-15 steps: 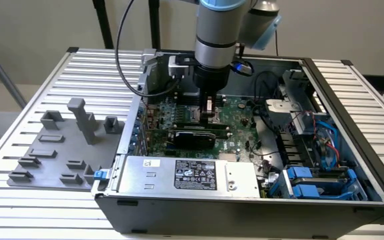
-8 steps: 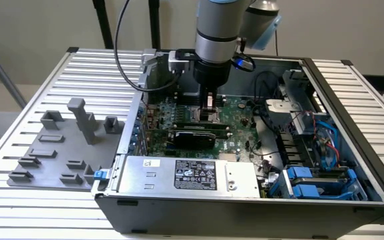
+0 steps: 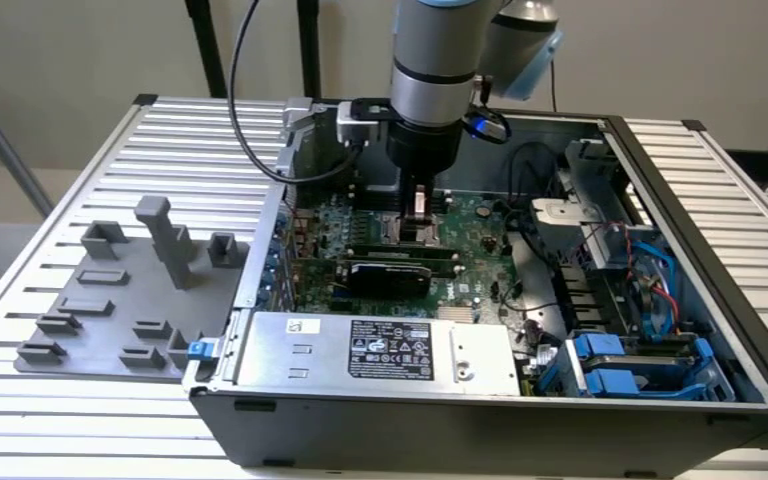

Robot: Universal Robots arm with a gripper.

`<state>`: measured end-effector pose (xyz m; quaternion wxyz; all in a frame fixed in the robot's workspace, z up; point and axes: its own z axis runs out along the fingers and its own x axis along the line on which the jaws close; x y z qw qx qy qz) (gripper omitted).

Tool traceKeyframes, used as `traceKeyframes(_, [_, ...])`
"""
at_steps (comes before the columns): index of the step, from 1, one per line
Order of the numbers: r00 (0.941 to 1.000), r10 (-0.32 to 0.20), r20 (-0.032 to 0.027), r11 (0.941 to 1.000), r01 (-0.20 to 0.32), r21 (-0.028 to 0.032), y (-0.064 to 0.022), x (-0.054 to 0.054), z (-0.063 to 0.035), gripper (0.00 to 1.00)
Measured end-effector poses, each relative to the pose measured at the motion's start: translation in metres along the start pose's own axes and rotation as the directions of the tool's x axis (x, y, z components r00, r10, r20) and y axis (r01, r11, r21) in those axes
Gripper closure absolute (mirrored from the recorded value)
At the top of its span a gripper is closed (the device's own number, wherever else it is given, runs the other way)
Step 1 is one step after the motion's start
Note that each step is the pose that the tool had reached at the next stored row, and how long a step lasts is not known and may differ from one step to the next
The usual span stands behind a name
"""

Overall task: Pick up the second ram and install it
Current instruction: 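Press down the second ram until it locks into place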

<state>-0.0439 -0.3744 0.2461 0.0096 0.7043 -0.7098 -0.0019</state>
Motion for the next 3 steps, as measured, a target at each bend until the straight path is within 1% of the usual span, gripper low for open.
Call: traceKeyframes(3, [1.0000,0.000,0.0000,1.0000,0.000,0.0000,0.0000,0.0000,0.0000,1.00])
